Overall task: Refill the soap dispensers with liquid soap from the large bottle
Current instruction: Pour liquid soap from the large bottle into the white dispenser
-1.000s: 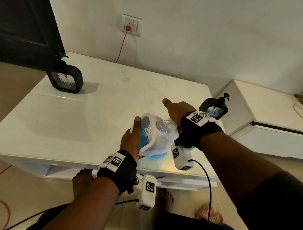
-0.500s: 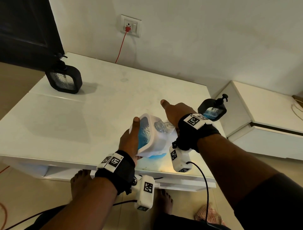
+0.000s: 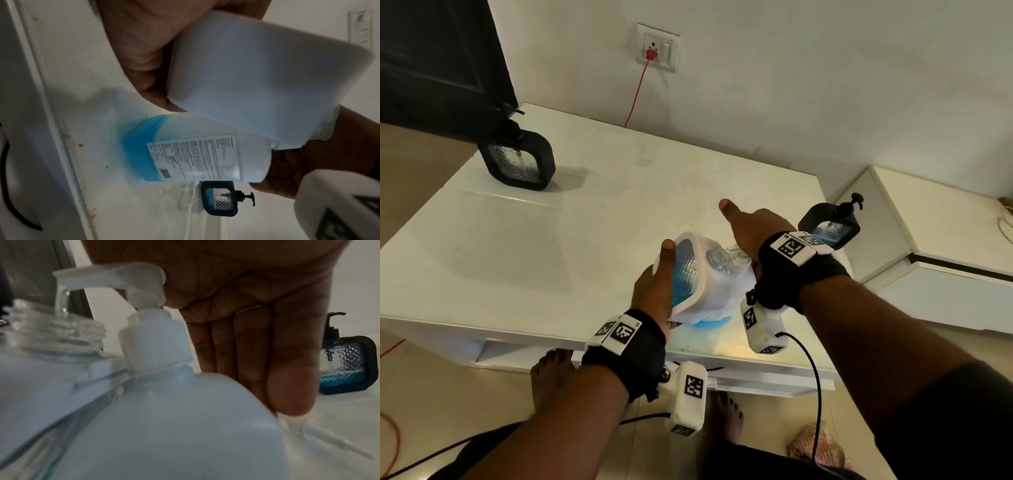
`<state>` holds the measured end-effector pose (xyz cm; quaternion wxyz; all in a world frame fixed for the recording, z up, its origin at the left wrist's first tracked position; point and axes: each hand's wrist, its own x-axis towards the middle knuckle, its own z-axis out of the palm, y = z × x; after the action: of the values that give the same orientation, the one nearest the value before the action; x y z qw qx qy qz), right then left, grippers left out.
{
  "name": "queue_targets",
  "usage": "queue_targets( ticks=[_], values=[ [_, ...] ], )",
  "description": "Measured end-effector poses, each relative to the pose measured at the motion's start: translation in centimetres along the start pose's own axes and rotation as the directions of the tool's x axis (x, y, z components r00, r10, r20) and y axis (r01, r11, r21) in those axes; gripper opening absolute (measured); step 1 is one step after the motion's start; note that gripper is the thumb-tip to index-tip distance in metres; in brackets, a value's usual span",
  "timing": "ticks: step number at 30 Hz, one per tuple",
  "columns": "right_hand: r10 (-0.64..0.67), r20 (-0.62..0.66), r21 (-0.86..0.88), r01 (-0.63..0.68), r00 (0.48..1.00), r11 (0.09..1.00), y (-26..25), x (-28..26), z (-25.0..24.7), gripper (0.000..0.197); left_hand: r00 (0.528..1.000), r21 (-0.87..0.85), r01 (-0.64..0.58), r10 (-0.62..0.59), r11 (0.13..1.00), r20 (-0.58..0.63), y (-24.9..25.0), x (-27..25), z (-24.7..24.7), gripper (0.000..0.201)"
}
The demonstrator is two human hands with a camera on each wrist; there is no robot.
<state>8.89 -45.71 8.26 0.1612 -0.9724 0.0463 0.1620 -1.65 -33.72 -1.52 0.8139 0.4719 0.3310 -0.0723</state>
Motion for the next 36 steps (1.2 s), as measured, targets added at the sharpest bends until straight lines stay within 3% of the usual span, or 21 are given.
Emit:
queue_targets(
  ticks=[8,14,19,27,36],
  values=[
    [-0.001,-0.054,-0.017,0.0,0.999,1.0,0.5,-0.3,0.4,0.063,1.0,-0.02,-0.003,0.003,1.0,0.013,0.1,-0.3,0.2,0.081],
    [-0.007,0.013,0.001,0.007,1.0,1.0,-0.1,-0.6,-0.3,0.074,1.0,0.01,-0.019,0.019,1.0,0.001,0.3,-0.8,0.2,0.093],
    [-0.027,0.064,0.051,0.024,0.998,0.998,-0.5,-0.4,-0.8,0.079,1.0,0.001,-0.007,0.007,1.0,-0.012,0.6,-0.9,0.2,0.091],
    [0.006,-0.017,0.02,-0.006,1.0,1.0,0.2,-0.1,0.0,0.074,1.0,0.03,-0.025,0.025,0.999,0.0,0.2,-0.6,0.1,0.099],
    [-0.008,-0.078,-0.032,0.006,0.997,0.999,0.5,0.1,0.6,0.065,1.0,0.031,-0.024,0.023,0.999,0.02,0.1,-0.4,0.1,0.083]
  ],
)
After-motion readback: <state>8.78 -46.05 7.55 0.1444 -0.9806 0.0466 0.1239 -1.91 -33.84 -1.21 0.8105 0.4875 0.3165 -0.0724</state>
